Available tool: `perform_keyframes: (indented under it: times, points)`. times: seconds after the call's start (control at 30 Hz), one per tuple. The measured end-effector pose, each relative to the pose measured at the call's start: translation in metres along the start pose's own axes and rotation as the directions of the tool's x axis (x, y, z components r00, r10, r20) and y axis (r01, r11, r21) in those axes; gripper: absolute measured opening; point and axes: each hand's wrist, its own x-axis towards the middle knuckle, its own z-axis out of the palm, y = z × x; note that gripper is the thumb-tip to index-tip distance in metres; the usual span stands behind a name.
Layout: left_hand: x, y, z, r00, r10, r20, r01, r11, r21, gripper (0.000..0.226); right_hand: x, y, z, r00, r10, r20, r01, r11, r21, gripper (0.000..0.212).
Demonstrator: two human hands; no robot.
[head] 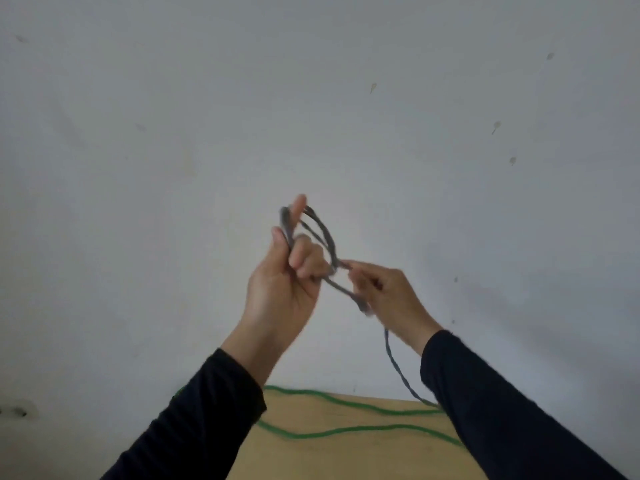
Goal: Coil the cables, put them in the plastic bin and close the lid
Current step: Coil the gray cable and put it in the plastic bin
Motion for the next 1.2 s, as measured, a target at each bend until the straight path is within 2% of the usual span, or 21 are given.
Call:
perform_keyframes:
  times: [0.07,0.17,0.2,0.27,0.3,0.33,0.37,0.43,0.5,0.57,0.63,0.7,0.8,0.9,0.97,1.03,1.13,1.2]
  points:
    - [0.017,0.015,0.000,0.992,0.095,-0.088,-0.088,0.993,0.081,0.038,-0.015,0.006,0.017,0.995,0.009,0.098,0.000,0.996,-0.085,0.025]
    - [0.034,0.023,-0.016,0.961,0.204,-0.186,-0.123,0.918,0.376,0.040,-0.033,0.001,0.032,0.958,0.026,0.286,0.023,0.986,-0.166,0.030]
    - [0.035,0.024,-0.022,0.951,0.247,-0.188,-0.114,0.842,0.527,0.040,-0.037,-0.002,0.034,0.942,0.022,0.336,0.057,0.973,-0.222,0.030]
    - [0.031,0.021,-0.033,0.942,0.311,-0.126,-0.065,0.537,0.841,0.038,-0.038,-0.012,0.033,0.920,-0.003,0.392,0.139,0.938,-0.318,0.027]
    - [0.027,0.018,-0.040,0.949,0.303,-0.087,-0.036,0.376,0.926,0.035,-0.036,-0.018,0.029,0.919,-0.034,0.394,0.176,0.927,-0.331,0.024]
    - [0.023,0.014,-0.048,0.961,0.266,-0.072,-0.003,0.271,0.963,0.036,-0.033,-0.024,0.025,0.921,-0.068,0.383,0.203,0.924,-0.323,0.021]
    - [0.016,0.009,-0.055,0.975,0.209,-0.069,0.022,0.220,0.975,0.040,-0.029,-0.030,0.019,0.927,-0.105,0.361,0.224,0.925,-0.306,0.018]
    - [0.000,-0.003,-0.065,0.996,0.067,-0.055,0.041,0.201,0.979,0.044,-0.018,-0.040,0.003,0.946,-0.168,0.278,0.245,0.930,-0.274,0.011]
    - [-0.020,-0.015,-0.062,0.997,-0.064,-0.036,0.051,0.258,0.965,0.038,-0.006,-0.046,-0.014,0.961,-0.172,0.217,0.224,0.944,-0.242,0.006]
    - [-0.037,-0.027,-0.050,0.990,-0.144,-0.011,0.058,0.329,0.942,0.034,0.002,-0.050,-0.026,0.963,-0.142,0.229,0.190,0.961,-0.201,0.004]
    - [-0.045,-0.033,-0.038,0.984,-0.179,0.003,0.075,0.425,0.902,0.038,0.006,-0.051,-0.030,0.959,-0.135,0.250,0.181,0.968,-0.171,0.005]
    - [-0.042,-0.033,-0.032,0.982,-0.188,-0.003,0.110,0.561,0.820,0.042,0.008,-0.050,-0.029,0.962,-0.150,0.228,0.179,0.977,-0.115,0.006]
    - [-0.038,-0.028,-0.027,0.972,-0.228,0.051,0.146,0.761,0.632,0.045,0.008,-0.049,-0.027,0.976,-0.150,0.160,0.154,0.988,-0.010,0.010]
    - [-0.032,-0.017,-0.016,0.960,-0.268,0.079,0.230,0.918,0.322,0.046,0.010,-0.038,-0.023,0.995,-0.084,0.061,0.076,0.989,0.125,0.015]
    - [-0.022,-0.007,-0.007,0.978,-0.192,0.084,0.179,0.974,0.142,0.049,0.011,-0.026,-0.013,1.000,-0.012,-0.012,0.014,0.979,0.204,0.021]
    - [-0.007,0.003,0.000,0.996,-0.075,0.050,0.072,0.995,0.064,0.052,0.009,-0.015,0.001,0.999,0.036,-0.023,-0.033,0.991,0.130,0.022]
    - [0.020,0.022,0.003,0.993,0.092,-0.075,-0.080,0.987,0.142,0.048,-0.007,-0.006,0.024,0.995,0.015,0.103,-0.002,0.992,-0.128,0.025]
    - [0.035,0.034,-0.005,0.964,0.207,-0.167,-0.152,0.944,0.293,0.043,-0.023,-0.005,0.034,0.975,0.004,0.222,0.038,0.982,-0.183,0.026]
